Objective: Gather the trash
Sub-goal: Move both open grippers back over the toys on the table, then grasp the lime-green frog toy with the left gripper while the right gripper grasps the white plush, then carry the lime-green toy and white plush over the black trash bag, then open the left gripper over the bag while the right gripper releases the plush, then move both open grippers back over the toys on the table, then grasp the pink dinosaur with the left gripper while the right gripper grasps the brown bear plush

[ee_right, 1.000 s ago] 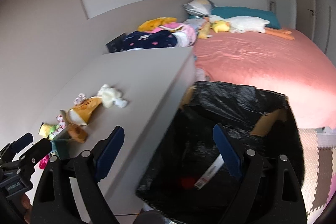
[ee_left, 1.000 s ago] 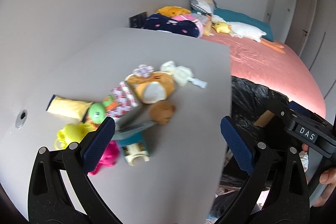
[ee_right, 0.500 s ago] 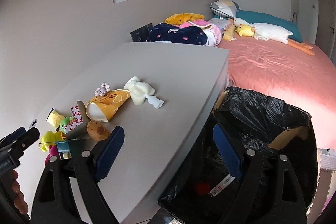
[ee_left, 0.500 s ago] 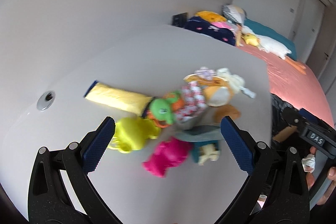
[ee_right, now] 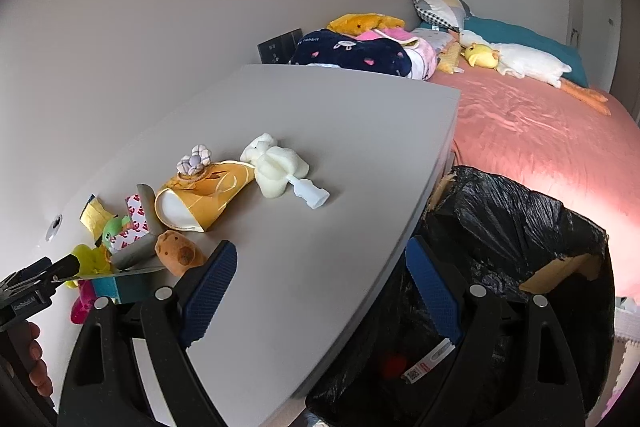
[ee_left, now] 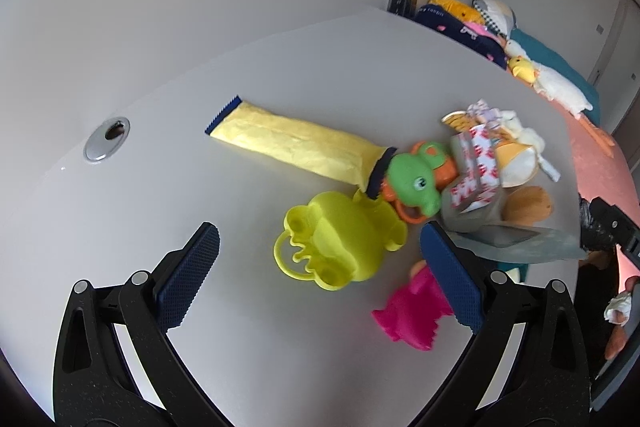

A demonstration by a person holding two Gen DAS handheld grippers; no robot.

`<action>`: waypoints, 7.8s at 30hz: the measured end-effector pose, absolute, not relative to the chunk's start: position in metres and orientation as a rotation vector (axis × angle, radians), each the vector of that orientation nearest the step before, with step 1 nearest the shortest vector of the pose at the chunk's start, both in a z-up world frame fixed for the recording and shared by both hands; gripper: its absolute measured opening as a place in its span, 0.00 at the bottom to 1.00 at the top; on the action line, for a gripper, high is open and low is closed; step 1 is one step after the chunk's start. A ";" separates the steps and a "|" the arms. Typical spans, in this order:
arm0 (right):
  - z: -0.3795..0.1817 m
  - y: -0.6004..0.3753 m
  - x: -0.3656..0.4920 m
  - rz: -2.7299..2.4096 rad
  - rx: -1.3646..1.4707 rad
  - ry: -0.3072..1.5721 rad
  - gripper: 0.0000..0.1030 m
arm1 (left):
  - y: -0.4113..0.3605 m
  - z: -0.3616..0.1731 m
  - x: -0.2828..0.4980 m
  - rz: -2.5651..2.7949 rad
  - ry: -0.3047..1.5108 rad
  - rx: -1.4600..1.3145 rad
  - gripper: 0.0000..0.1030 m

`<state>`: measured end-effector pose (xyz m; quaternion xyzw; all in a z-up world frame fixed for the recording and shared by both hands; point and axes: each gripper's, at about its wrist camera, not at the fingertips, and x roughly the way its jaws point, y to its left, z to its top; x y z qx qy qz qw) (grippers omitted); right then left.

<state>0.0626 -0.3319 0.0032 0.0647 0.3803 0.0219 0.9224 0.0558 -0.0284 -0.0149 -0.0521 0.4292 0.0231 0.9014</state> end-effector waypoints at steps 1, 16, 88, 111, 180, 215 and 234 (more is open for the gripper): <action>0.002 -0.331 0.066 0.049 0.125 0.783 0.84 | -0.027 -0.018 0.059 0.052 0.897 -0.109 0.93; -0.001 -0.309 0.122 0.117 0.002 0.828 0.84 | -0.022 -0.038 0.085 0.040 0.967 -0.070 0.69; 0.045 -0.371 0.037 0.083 0.132 0.772 0.31 | -0.100 0.039 0.005 -0.152 0.695 0.015 0.54; 0.034 -0.457 -0.018 -0.039 0.193 0.768 0.32 | -0.216 0.031 -0.008 -0.353 0.716 0.079 0.55; 0.039 -0.525 -0.047 -0.286 0.284 0.686 0.82 | -0.287 0.019 0.014 -0.432 0.788 0.198 0.94; 0.024 -0.360 0.016 0.051 0.178 0.751 0.82 | -0.110 0.025 0.007 -0.187 0.783 0.150 0.94; 0.013 -0.320 0.036 0.138 0.178 0.744 0.75 | -0.072 -0.022 0.038 -0.201 0.881 0.060 0.78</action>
